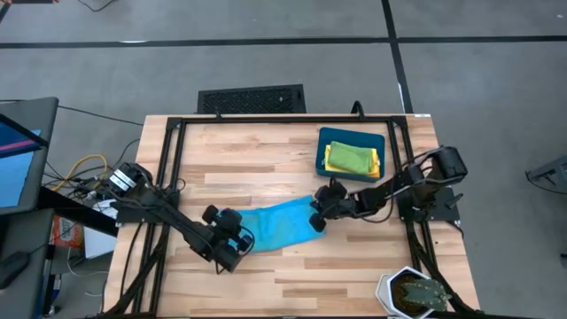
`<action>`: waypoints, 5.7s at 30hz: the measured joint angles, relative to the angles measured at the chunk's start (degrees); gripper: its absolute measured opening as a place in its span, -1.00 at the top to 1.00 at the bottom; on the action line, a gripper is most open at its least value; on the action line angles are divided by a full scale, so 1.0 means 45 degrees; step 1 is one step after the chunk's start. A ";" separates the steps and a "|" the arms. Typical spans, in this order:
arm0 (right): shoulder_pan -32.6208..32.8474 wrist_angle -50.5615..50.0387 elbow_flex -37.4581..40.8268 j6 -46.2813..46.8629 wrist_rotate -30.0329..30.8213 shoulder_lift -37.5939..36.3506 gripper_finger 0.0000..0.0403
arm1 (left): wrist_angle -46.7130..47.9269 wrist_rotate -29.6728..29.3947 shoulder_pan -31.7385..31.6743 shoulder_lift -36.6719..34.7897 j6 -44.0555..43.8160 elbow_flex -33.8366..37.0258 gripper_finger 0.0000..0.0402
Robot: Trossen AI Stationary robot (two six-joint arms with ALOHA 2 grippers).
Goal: Fold microfiber towels
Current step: Fold the blue microfiber cloth
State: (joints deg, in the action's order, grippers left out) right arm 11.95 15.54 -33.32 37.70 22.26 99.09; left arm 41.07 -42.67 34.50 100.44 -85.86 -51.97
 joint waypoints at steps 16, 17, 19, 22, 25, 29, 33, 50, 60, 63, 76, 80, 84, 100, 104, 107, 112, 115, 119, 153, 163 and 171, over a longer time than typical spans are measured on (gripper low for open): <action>0.1517 -0.2192 0.0092 0.3472 0.1290 -0.1285 0.92 | -0.1432 0.1476 0.0128 -0.0073 0.1271 0.1783 1.00; 0.1581 -0.2114 0.0092 0.3467 0.1590 -0.1635 0.90 | -0.1409 0.1486 0.0126 -0.0068 0.1419 0.1783 1.00; 0.1887 -0.1812 0.0076 0.3316 0.2425 -0.2394 0.85 | -0.1398 0.1518 0.0126 -0.0063 0.1648 0.1783 1.00; 0.2755 -0.1708 0.0058 0.2909 0.3565 -0.3262 0.81 | -0.1393 0.1524 0.0126 -0.0058 0.1911 0.1783 1.00; 0.3829 -0.1664 0.0053 0.2855 0.4084 -0.3357 0.83 | -0.1376 0.1426 0.0126 -0.0062 0.1967 0.1779 1.00; 0.5245 -0.0538 0.0059 0.2856 0.4176 -0.2015 0.92 | -0.0573 0.1021 0.0108 -0.0102 0.1989 0.1430 1.00; 0.6039 0.1122 0.0036 0.3335 0.4033 -0.0244 0.96 | 0.0190 0.0649 0.0026 -0.0270 0.2545 0.0965 1.00; 0.6057 0.1561 -0.0005 0.4865 0.3918 -0.0512 0.89 | -0.1090 -0.3021 0.0087 -0.1543 0.1585 -0.1372 1.00; 0.4790 -0.4590 -0.1378 0.7635 -0.0311 -0.2155 0.47 | -1.2682 0.0653 -0.1429 0.1082 0.9011 -0.0889 1.00; 0.4406 -0.6727 -0.2352 0.8251 -0.1543 -0.1832 0.32 | -1.3032 0.1820 -0.2089 0.1759 0.9160 -0.0975 1.00; 0.4229 -1.0375 -0.5973 1.0394 -0.1249 0.1080 0.04 | -1.2429 0.4175 -0.2202 0.2103 0.9140 -0.1000 1.00; 0.4125 -1.0349 -0.6550 1.0585 -0.1453 0.1987 0.04 | -1.1668 0.4040 -0.2109 0.2098 0.9468 -0.1005 1.00; 0.4049 -1.0602 -0.6928 1.1067 -0.1629 0.2482 0.03 | -1.0893 0.3739 -0.2152 0.2098 0.9843 -0.1003 1.00; 0.3807 -1.1902 -0.7670 1.1583 -0.2042 0.2632 0.74 | -1.0653 0.4016 -0.2171 0.2179 1.0734 -0.0714 1.00; 0.3661 -1.1907 -0.7684 1.1532 -0.2136 0.2559 0.91 | -1.1168 0.4399 -0.2133 0.2755 1.0748 -0.0775 1.00; 0.3541 -1.1973 -0.7711 1.1336 -0.2123 0.2455 0.95 | -1.1800 0.4780 -0.2116 0.3266 1.0701 -0.0812 1.00; 0.3329 -1.2510 -0.8277 1.0888 -0.2038 0.2161 0.90 | -1.2433 0.5138 -0.2108 0.3662 1.0639 -0.0830 1.00; 0.3316 -1.3334 -0.8760 1.0337 -0.1945 0.2094 0.93 | -1.2354 0.5007 -0.2143 0.3595 1.1114 -0.0829 1.00; 0.3327 -1.5045 -0.9657 1.0160 -0.1687 0.2044 0.94 | -1.2319 0.5271 -0.2254 0.3594 1.1307 -0.0811 1.00; 0.3567 -1.6474 -1.1842 0.6363 -0.1061 0.2480 0.93 | -1.0703 0.5396 -0.2277 0.2769 1.3130 -0.0739 1.00; 0.4068 -1.6263 -1.1842 0.6658 -0.1176 0.2481 0.92 | -0.8471 0.4426 -0.2339 0.1690 1.4303 -0.0680 1.00; 0.4019 -1.6285 -1.1840 0.6311 -0.1163 0.2740 0.89 | -0.9895 0.3980 -0.2337 0.0152 1.2206 -0.0869 1.00</action>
State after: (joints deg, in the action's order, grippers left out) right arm 30.04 -57.74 -86.60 66.09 17.03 111.42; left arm -3.45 -24.76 23.99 101.13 -30.94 -55.88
